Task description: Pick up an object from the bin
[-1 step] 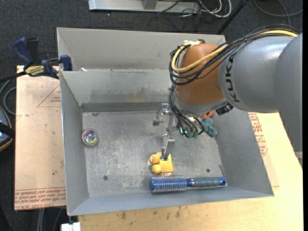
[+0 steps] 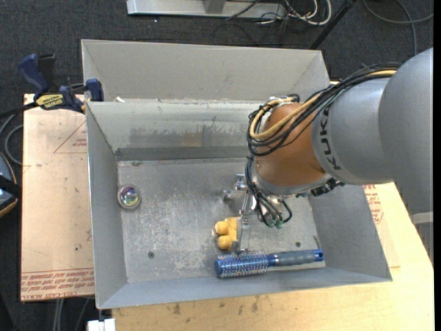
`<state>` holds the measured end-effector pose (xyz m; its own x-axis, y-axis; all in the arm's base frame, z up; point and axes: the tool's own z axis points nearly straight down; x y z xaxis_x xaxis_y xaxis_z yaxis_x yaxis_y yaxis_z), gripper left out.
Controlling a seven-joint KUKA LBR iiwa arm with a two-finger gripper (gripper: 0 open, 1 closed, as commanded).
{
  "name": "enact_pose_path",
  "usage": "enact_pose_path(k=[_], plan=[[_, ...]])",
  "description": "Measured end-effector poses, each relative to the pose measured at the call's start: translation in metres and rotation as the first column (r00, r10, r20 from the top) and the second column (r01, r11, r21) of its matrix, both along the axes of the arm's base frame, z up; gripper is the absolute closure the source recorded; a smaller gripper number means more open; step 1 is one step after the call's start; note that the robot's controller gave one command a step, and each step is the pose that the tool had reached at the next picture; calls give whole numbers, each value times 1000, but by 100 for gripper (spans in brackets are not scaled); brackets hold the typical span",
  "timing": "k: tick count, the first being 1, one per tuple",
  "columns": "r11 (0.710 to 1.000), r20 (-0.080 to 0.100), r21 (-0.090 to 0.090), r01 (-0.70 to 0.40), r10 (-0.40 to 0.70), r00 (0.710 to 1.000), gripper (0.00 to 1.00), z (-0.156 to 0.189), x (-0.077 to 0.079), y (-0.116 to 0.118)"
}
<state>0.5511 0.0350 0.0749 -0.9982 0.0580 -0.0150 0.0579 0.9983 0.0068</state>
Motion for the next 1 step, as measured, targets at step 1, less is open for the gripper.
enact_pose_path(k=[1], plan=[[992,42,-8,-129,130,991,0,5,-28,15]])
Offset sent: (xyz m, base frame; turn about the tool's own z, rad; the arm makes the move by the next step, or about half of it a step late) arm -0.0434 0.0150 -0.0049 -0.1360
